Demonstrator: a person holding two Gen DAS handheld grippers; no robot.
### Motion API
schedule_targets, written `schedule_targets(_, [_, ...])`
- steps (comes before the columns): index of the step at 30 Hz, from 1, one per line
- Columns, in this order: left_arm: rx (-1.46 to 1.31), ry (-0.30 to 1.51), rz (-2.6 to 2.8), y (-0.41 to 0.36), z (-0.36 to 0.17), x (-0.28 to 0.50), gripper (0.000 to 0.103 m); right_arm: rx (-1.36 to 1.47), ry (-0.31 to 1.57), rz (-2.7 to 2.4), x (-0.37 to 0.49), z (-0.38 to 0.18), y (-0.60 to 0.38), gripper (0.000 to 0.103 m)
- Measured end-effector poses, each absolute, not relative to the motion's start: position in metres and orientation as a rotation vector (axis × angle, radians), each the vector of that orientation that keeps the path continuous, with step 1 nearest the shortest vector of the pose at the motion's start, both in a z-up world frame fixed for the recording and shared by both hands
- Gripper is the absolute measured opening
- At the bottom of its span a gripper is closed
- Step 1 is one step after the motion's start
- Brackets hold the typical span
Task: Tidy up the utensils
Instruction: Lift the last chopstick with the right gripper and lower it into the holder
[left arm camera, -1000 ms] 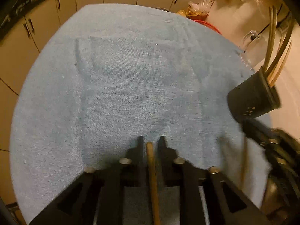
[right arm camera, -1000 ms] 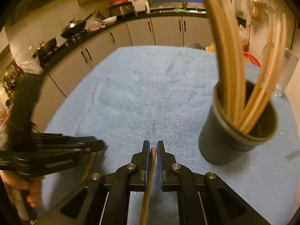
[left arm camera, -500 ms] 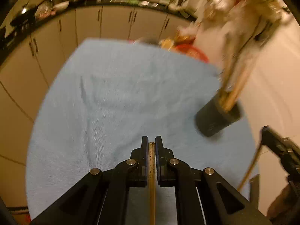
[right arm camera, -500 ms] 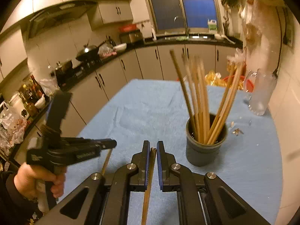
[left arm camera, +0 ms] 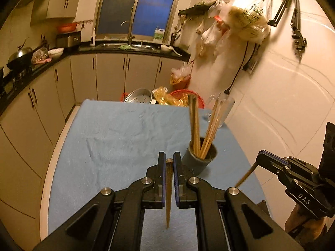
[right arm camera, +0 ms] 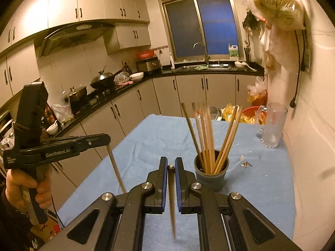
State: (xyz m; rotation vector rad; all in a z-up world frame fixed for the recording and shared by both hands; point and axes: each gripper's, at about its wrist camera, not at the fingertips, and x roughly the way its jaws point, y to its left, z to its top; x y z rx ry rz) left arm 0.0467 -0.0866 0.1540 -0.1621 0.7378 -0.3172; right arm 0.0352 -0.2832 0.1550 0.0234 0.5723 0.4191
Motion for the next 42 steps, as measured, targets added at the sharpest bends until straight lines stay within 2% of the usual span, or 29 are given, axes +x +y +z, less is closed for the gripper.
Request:
schedule_targets(17, [-0.151,0.660,-0.318,-0.103,0.195,0.058,0.006,0.008,0.497,0.372,0.034,0.204,-0.292,0.008])
schedule_targets(42, [-0.109,0.626,-0.333,-0.125,0.215,0.058,0.007,0.018,0.477,0.342,0.031,0.226,-0.303,0.008])
